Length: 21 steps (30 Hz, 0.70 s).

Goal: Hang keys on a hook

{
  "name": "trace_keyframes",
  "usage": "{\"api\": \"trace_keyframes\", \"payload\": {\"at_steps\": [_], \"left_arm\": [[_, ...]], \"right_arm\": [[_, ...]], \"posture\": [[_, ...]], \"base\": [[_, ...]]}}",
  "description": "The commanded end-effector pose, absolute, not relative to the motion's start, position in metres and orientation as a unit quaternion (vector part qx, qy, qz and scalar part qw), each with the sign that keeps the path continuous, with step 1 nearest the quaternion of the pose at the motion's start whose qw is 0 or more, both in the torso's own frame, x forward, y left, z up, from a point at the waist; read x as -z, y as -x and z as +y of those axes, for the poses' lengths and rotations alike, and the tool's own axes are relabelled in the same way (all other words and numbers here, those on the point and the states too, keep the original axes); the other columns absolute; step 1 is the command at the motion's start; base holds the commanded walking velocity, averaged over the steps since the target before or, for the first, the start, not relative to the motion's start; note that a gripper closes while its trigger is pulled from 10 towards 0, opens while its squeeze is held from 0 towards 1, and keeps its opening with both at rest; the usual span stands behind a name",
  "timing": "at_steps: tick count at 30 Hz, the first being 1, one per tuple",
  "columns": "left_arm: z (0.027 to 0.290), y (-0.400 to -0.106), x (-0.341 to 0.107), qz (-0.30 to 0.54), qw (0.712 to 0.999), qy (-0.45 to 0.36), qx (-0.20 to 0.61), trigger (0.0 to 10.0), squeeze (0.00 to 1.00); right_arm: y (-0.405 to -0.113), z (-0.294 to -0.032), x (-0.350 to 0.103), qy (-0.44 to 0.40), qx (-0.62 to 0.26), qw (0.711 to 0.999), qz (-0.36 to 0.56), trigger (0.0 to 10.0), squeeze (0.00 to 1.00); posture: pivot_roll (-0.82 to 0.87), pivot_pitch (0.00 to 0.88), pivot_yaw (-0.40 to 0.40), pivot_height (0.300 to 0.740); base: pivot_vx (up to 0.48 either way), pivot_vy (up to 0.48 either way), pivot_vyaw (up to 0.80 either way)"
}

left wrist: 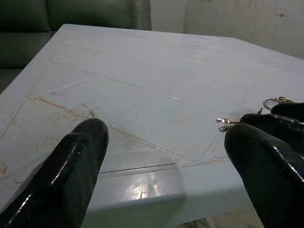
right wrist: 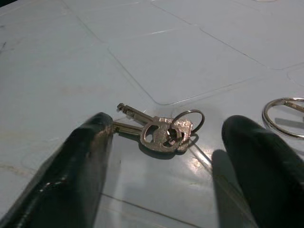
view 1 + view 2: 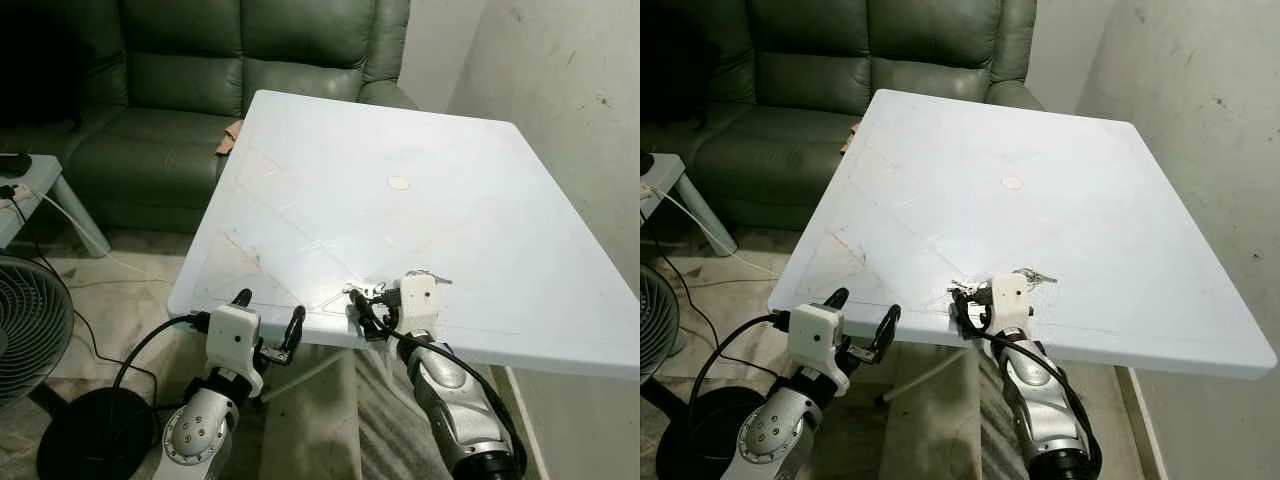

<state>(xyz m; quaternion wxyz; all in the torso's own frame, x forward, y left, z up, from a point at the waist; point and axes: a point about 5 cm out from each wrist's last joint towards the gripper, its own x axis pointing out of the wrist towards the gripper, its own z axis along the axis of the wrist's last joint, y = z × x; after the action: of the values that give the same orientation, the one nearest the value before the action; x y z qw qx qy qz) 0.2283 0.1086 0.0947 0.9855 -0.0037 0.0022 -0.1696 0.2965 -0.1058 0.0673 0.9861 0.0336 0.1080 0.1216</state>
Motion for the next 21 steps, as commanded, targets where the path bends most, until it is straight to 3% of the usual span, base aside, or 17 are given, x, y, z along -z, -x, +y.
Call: {"api": "trace_keyframes", "payload": {"at_steps": [1, 3, 4, 6, 7, 8, 9, 12, 13, 14, 15, 16, 18, 20, 21], "left_arm": [[0.108, -0.229, -0.100, -0.007, 0.985, 0.001, 0.170, 10.0, 0.00], [0.107, -0.229, -0.100, -0.007, 0.985, 0.000, 0.170, 10.0, 0.00], [0.107, -0.228, -0.100, -0.007, 0.985, 0.000, 0.170, 10.0, 0.00], [0.107, -0.228, -0.100, -0.006, 0.986, 0.001, 0.169, 10.0, 0.00], [0.107, -0.227, -0.099, -0.006, 0.985, 0.001, 0.171, 10.0, 0.00], [0.106, -0.227, -0.099, -0.005, 0.985, 0.002, 0.171, 10.0, 0.00], [0.105, -0.226, -0.099, -0.005, 0.985, 0.000, 0.172, 10.0, 0.00], [0.104, -0.226, -0.099, -0.004, 0.985, 0.000, 0.173, 10.0, 0.00], [0.104, -0.226, -0.099, -0.004, 0.985, -0.001, 0.174, 10.0, 0.00], [0.103, -0.226, -0.099, -0.004, 0.984, -0.002, 0.175, 10.0, 0.00], [0.103, -0.226, -0.099, -0.005, 0.984, -0.003, 0.176, 10.0, 0.00], [0.103, -0.226, -0.099, -0.005, 0.984, -0.002, 0.177, 10.0, 0.00], [0.103, -0.226, -0.099, -0.005, 0.984, -0.002, 0.177, 10.0, 0.00], [0.102, -0.226, -0.099, -0.005, 0.984, -0.003, 0.177, 10.0, 0.00], [0.102, -0.226, -0.099, -0.005, 0.984, -0.002, 0.177, 10.0, 0.00]], "right_arm": [[-0.297, -0.108, -0.067, -0.036, -0.110, 0.987, 0.109, 1.1, 0.00], [-0.298, -0.106, -0.068, -0.044, -0.110, 0.987, 0.106, 0.7, 0.00], [-0.298, -0.104, -0.069, -0.051, -0.111, 0.987, 0.105, 0.0, 0.00], [-0.299, -0.104, -0.070, -0.049, -0.109, 0.988, 0.102, 0.0, 0.00], [-0.300, -0.103, -0.070, -0.048, -0.107, 0.988, 0.103, 2.1, 0.00], [-0.300, -0.102, -0.070, -0.048, -0.106, 0.988, 0.103, 2.1, 0.00], [-0.301, -0.101, -0.071, -0.049, -0.103, 0.988, 0.104, 3.4, 0.00], [-0.302, -0.099, -0.072, -0.055, -0.101, 0.988, 0.100, 3.6, 0.00], [-0.302, -0.099, -0.073, -0.057, -0.100, 0.988, 0.100, 4.4, 0.00], [-0.303, -0.098, -0.073, -0.058, -0.099, 0.988, 0.101, 7.2, 0.00], [-0.303, -0.098, -0.073, -0.059, -0.098, 0.988, 0.101, 8.1, 0.00], [-0.303, -0.097, -0.074, -0.059, -0.098, 0.988, 0.100, 8.0, 0.00], [-0.303, -0.096, -0.074, -0.062, -0.096, 0.988, 0.100, 9.2, 0.00], [-0.303, -0.096, -0.074, -0.062, -0.094, 0.989, 0.099, 9.3, 0.00], [-0.303, -0.095, -0.074, -0.060, -0.091, 0.989, 0.101, 10.0, 0.00]], "posture": [[0.10, 0.039, -0.082, 0.740], [0.10, 0.039, -0.082, 0.740], [0.11, 0.041, -0.082, 0.740], [0.11, 0.041, -0.082, 0.740], [0.11, 0.042, -0.082, 0.740], [0.11, 0.042, -0.082, 0.740], [0.11, 0.042, -0.081, 0.740], [0.11, 0.042, -0.081, 0.740], [0.11, 0.043, -0.079, 0.740], [0.10, 0.044, -0.077, 0.740], [0.10, 0.044, -0.077, 0.740], [0.10, 0.047, -0.078, 0.740], [0.10, 0.047, -0.078, 0.740], [0.10, 0.049, -0.076, 0.740], [0.10, 0.049, -0.076, 0.740]], "base": [[0.000, 0.000, 0.00], [0.000, 0.000, 0.00], [0.000, 0.000, 0.00], [0.000, 0.000, 0.00], [0.000, 0.000, 0.00], [0.000, 0.000, 0.00], [0.000, 0.000, 0.00], [0.000, 0.000, 0.00], [0.000, 0.000, 0.00], [0.000, 0.000, 0.00], [0.000, 0.000, 0.00], [0.000, 0.000, 0.00], [0.000, 0.000, 0.00], [0.000, 0.000, 0.00], [0.000, 0.000, 0.00]]}}
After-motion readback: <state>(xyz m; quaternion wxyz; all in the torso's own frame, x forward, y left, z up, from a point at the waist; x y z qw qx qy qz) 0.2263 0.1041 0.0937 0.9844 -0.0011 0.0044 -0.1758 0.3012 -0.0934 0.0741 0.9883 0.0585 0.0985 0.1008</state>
